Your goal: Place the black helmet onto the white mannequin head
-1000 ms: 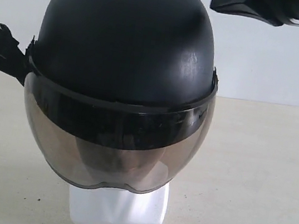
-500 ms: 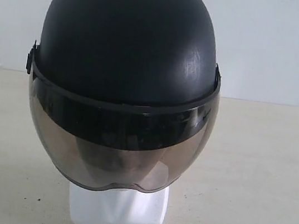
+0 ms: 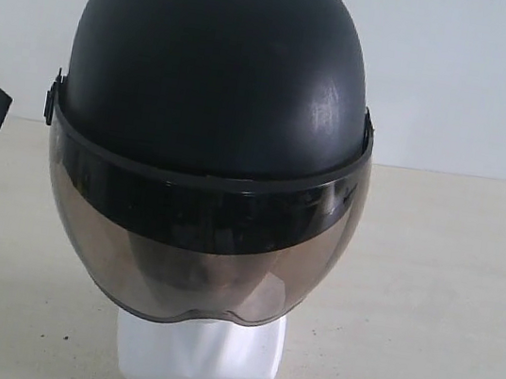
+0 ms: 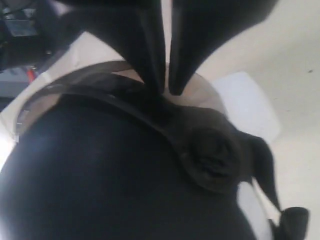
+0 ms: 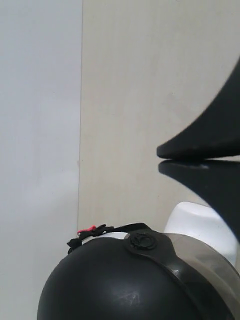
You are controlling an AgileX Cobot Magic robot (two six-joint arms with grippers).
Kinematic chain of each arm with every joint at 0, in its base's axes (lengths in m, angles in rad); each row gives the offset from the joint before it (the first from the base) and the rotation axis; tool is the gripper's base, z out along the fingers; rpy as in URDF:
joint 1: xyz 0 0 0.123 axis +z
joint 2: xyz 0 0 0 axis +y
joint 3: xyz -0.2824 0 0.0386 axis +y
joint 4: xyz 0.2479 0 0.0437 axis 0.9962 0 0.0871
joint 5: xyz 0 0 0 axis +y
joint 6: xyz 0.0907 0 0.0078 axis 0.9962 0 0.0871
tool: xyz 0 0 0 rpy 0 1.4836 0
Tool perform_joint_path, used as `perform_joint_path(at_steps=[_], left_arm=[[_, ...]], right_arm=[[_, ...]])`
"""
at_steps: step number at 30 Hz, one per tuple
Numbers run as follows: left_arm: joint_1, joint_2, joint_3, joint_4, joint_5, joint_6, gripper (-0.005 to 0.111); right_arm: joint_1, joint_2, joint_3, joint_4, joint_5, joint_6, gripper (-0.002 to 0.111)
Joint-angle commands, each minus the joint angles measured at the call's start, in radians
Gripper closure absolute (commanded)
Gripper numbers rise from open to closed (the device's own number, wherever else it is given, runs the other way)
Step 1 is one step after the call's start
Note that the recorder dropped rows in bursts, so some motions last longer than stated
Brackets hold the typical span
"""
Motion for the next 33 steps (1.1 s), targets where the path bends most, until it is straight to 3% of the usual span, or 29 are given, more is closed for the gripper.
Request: perform_joint_path(at_steps=[1, 11, 13, 17, 21, 24, 26, 28, 33], left_arm=[[0.002, -0.091, 0.030, -0.118, 0.010, -0.012, 0.102], [0.002, -0.175, 0.030, -0.159, 0.003, -0.012, 0.102], [0.003, -0.181, 0.014, -0.101, -0.037, 0.014, 0.102], [0.014, -0.258, -0.043, 0.211, -0.131, 0.014, 0.102], [0.038, -0.414, -0.022, 0.531, -0.208, -0.022, 0.102], [0.038, -0.565, 0.003, 0.755, -0.210, -0.272, 0.102], [0.043, -0.647, 0.036, 0.847, -0.227, -0.416, 0.102], [0.063, -0.703, 0.104, 0.881, -0.273, -0.444, 0.102], [0.109, -0.771, 0.383, 0.759, -0.587, -0.448, 0.102]], right_arm=[[-0.003, -0.038, -0.003, -0.010, 0.012, 0.001, 0.108], [-0.003, -0.047, -0.003, -0.010, 0.012, 0.001, 0.108], [-0.003, -0.047, -0.003, -0.010, 0.012, 0.001, 0.108], [-0.003, -0.047, -0.003, -0.003, 0.012, 0.001, 0.108], [-0.001, -0.047, -0.003, -0.001, 0.012, 0.001, 0.108], [-0.001, -0.047, -0.003, 0.002, 0.012, 0.001, 0.108], [-0.001, -0.047, -0.003, 0.001, 0.014, 0.001, 0.108], [-0.001, -0.047, -0.003, 0.001, 0.014, 0.001, 0.108], [-0.001, -0.047, -0.003, 0.001, 0.014, 0.001, 0.108]])
